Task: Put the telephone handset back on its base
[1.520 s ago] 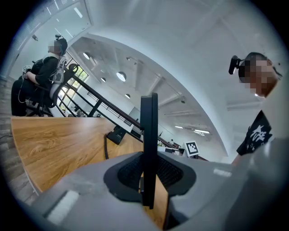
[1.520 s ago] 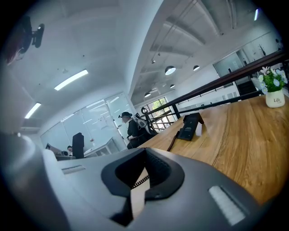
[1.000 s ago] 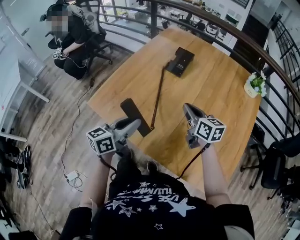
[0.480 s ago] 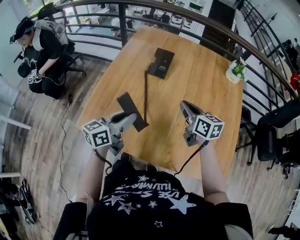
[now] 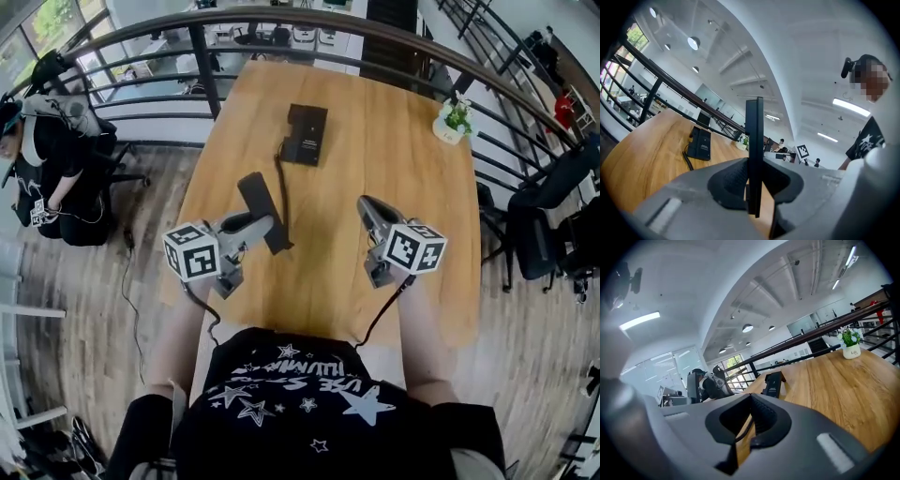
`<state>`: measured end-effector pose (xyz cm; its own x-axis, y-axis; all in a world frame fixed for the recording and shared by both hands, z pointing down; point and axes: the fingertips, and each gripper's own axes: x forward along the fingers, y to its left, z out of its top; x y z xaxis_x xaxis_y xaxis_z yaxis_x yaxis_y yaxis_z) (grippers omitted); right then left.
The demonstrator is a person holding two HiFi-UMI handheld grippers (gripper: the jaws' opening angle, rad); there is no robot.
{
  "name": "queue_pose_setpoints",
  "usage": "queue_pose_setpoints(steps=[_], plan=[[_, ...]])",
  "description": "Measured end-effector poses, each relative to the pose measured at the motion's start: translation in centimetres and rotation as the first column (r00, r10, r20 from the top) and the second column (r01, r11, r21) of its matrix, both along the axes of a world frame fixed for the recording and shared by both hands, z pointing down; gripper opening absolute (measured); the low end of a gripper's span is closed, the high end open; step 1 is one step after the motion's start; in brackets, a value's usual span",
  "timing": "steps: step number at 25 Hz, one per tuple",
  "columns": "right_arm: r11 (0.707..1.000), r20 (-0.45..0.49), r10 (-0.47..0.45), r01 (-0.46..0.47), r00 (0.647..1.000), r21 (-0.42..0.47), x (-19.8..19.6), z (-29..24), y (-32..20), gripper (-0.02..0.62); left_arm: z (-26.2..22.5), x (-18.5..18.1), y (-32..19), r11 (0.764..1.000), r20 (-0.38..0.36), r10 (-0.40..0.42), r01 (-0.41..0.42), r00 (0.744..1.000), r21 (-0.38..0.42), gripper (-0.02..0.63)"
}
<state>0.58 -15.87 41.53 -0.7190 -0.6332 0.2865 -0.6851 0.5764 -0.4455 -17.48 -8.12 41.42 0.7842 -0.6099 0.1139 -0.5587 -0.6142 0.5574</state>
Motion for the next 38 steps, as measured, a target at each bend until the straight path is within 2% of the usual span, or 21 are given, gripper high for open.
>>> queue_pose_setpoints(steps=[5,10,15,23,31,38], plan=[[0.998,0.010,0.056,-0.056,0.998,-0.003,-0.8,0.6,-0.1,0.001,0.6,-1.1,-2.6,0.996,0.032,0.084,-0.084,0.996,0.003,0.084],[0.996,-0.008,0.086,-0.086,0.996,0.003,-2.0,0.4,-1.4,0.001,-0.2,-1.7,-6.6,0.986,0.070,0.167,-0.169,0.983,0.017,0.084],[0.993,-0.013,0.120,-0.120,0.993,-0.008,-2.5,0.4,-3.2,0.001,0.0,-2.0,-9.7,0.971,0.084,0.238,-0.238,0.968,-0.004,0.084],[0.994,-0.012,0.108,-0.108,0.994,-0.030,-3.2,2.8,-5.5,0.000,3.0,-1.1,-12.2,0.959,0.087,0.285,-0.283,0.955,-0.035,0.084],[0.994,-0.032,0.063,-0.066,0.997,-0.088,-6.3,5.9,-10.5,0.000,5.9,-1.7,-17.9,0.928,0.110,0.370,-0.363,0.922,-0.081,0.084],[0.990,-0.015,0.071,-0.072,0.997,-0.121,-6.4,7.7,-12.0,0.000,7.6,-0.9,-20.6,0.904,0.125,0.427,-0.418,0.895,-0.095,0.084]])
